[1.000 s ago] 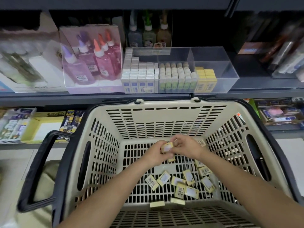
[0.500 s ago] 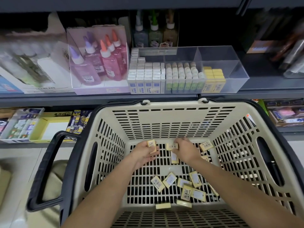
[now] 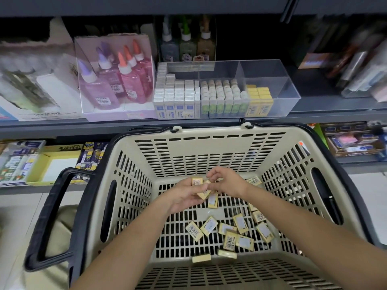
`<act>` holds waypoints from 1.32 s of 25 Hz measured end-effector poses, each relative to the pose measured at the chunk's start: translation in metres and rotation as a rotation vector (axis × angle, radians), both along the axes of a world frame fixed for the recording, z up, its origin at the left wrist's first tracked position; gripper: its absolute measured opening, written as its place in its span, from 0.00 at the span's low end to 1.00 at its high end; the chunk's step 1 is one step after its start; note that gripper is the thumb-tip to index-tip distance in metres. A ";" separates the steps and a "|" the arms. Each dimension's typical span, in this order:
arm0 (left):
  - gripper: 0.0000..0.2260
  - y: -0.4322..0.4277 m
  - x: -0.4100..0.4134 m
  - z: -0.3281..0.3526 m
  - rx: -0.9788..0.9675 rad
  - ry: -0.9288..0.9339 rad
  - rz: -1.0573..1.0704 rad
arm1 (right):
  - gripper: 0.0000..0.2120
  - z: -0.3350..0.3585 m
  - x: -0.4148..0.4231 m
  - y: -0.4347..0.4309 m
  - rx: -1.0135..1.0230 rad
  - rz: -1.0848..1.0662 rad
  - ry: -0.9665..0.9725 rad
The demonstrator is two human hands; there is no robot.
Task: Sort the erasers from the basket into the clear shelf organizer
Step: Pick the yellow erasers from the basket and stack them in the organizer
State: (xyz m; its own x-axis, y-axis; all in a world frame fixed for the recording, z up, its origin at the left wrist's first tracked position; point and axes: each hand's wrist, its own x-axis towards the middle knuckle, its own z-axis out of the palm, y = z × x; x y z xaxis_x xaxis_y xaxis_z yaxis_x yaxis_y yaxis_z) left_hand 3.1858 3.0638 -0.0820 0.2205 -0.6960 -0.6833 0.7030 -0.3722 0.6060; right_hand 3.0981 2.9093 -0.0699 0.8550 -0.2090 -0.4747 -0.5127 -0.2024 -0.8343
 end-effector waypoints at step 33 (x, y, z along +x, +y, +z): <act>0.12 -0.067 0.001 0.119 -0.243 -0.269 0.070 | 0.03 0.145 -0.030 -0.069 -0.174 -0.052 -0.272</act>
State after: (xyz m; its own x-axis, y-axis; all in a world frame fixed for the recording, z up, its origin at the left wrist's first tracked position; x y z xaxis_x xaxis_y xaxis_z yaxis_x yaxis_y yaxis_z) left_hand 3.1866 2.9964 0.0371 0.4223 -0.8081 -0.4107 0.5249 -0.1514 0.8376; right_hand 3.0685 2.8404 0.0752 0.9315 -0.3137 -0.1840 -0.2896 -0.3336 -0.8972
